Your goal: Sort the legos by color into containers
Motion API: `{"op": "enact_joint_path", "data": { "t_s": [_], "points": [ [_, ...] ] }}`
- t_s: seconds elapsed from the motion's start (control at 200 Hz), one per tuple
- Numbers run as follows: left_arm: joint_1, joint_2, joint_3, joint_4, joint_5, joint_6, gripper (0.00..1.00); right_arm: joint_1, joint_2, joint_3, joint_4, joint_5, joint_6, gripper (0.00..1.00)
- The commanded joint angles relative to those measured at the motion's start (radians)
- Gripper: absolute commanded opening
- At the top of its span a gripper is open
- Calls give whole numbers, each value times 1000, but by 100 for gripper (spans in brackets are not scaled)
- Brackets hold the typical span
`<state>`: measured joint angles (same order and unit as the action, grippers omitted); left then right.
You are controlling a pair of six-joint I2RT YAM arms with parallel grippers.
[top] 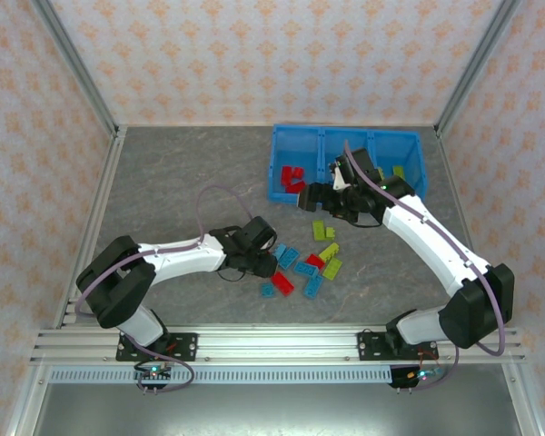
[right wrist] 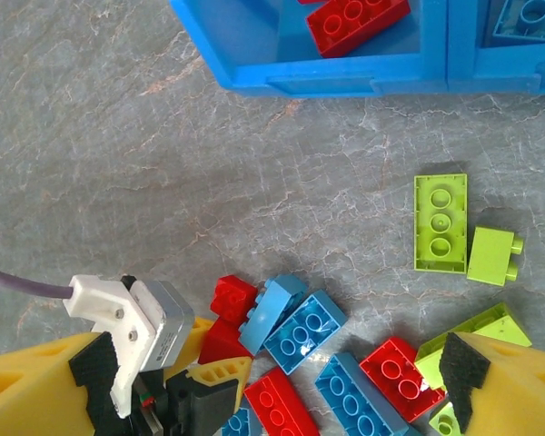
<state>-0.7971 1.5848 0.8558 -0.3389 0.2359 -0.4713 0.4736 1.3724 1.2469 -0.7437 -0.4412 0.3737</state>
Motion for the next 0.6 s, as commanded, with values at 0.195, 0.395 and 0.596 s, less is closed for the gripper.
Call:
{"op": "enact_joint_path", "data": {
  "t_s": [0.195,0.395,0.596],
  "points": [
    [-4,-22,-8,-40,-35,7,30,3,-26,18,-40,22,7,94],
    [-3,-139,35,-70,-51,22,30,2,-37,13,-38,27,13,94],
    [50,-162,169,-59,-78,67,30,2,-46,17,-44,53,21,93]
  ]
}}
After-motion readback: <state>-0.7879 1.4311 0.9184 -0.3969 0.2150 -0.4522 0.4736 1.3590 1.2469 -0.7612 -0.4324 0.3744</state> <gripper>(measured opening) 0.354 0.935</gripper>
